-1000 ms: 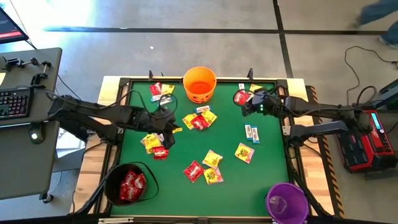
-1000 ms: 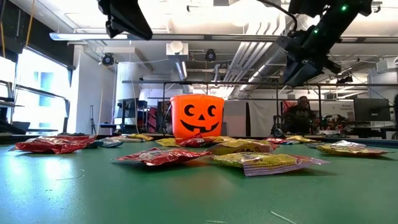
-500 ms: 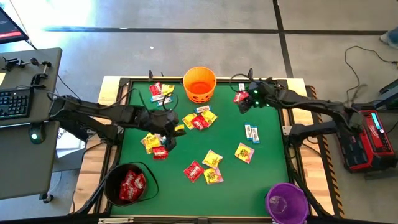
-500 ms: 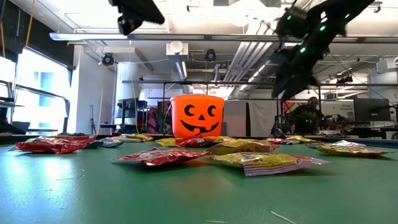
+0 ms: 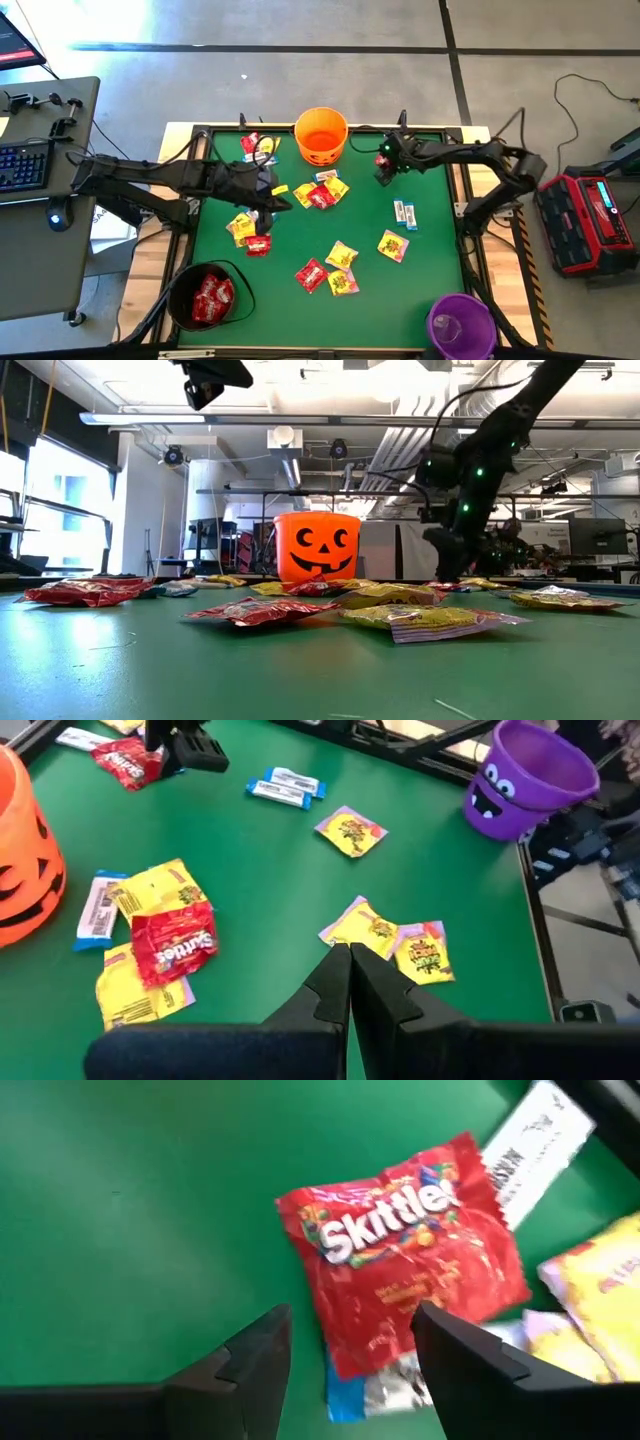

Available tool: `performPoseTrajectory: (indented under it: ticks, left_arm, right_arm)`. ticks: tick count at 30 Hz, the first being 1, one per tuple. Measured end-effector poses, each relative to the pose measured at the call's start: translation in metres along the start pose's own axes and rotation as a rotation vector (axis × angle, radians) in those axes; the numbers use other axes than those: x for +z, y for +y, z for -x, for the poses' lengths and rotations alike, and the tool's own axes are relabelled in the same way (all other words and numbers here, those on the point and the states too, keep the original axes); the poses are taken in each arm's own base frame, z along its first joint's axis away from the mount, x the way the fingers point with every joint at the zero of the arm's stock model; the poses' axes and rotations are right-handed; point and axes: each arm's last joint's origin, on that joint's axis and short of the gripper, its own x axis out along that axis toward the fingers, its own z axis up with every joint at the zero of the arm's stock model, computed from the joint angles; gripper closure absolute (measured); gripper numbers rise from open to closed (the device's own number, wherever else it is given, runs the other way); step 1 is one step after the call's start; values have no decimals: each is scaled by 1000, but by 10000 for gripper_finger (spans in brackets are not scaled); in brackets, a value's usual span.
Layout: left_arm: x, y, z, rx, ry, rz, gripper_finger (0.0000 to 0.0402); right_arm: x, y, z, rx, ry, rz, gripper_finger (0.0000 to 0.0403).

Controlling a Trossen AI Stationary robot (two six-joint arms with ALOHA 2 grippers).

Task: Sort candy by brand, put in halloween buckets
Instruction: Put the red candy into the black bucket

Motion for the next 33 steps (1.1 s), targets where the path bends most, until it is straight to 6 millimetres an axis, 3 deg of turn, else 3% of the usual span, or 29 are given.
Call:
performPoseTrajectory:
  ticks: [6, 10, 14, 23, 28, 33]
  left_arm:
    - [0, 3, 0, 13, 4, 16, 401]
    - [0, 3, 0, 12, 2, 24, 401]
    - [1, 3, 0, 23, -6, 25, 401]
    - [5, 4, 0, 98, -69, -7, 401]
    - [11, 5, 1, 164, -139, -94, 385]
    - [21, 2, -2, 81, -220, -165, 343]
  right_arm:
    - [-1, 1, -16, 1, 27, -1, 233]
    - [-1, 2, -19, 8, 38, -6, 300]
    - [-1, 4, -9, 22, 17, -31, 384]
    - [6, 19, 58, 256, -174, -159, 399]
    - [7, 41, 100, 521, -290, -206, 400]
    - [10, 69, 137, 829, -441, -153, 401]
